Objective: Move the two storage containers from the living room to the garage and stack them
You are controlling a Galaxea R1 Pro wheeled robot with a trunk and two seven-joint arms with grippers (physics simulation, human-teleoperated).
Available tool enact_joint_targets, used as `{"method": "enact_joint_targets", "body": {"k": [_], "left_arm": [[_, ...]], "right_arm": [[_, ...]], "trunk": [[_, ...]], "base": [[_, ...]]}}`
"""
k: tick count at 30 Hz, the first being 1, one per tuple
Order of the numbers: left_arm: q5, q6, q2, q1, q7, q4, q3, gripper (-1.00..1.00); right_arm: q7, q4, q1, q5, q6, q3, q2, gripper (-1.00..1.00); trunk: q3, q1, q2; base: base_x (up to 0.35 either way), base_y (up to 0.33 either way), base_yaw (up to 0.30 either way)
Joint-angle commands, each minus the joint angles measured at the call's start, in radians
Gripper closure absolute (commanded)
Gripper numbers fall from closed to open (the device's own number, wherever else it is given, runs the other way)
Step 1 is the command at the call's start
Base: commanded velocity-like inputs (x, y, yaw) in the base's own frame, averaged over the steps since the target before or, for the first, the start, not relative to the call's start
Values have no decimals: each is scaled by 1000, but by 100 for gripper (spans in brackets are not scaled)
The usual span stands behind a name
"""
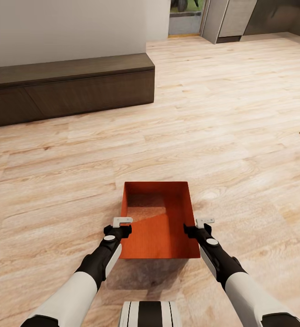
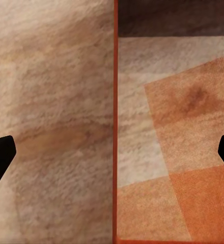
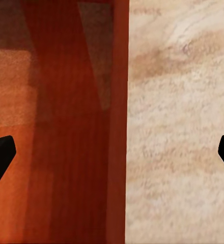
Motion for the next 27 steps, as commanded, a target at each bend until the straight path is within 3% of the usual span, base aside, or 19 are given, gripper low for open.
{"method": "enact_joint_targets", "body": {"k": [1, 9, 15, 21, 27], "left_arm": [[0, 6, 0, 0, 6, -2, -3, -100], [2, 6, 0, 0, 6, -3, -2, -100], [36, 6, 0, 0, 6, -2, -3, -100], [41, 6, 0, 0, 6, -2, -4, -100], [42, 6, 0, 0, 6, -4, -3, -100]], "right_arm": [[-8, -1, 0, 0, 2, 6, -1, -100], [-6, -2, 0, 0, 2, 6, -2, -100], [-6, -2, 0, 0, 2, 7, -2, -100], [-6, -2, 0, 0, 1, 7, -2, -100], [-5, -2, 0, 0, 0, 7, -2, -100]], "trunk": [[-1, 0, 0], [-1, 0, 0], [-1, 0, 0], [-19, 23, -42], [-19, 23, -42]], "base": [[0, 0, 0], [0, 0, 0], [0, 0, 0], [0, 0, 0], [0, 0, 0]]}}
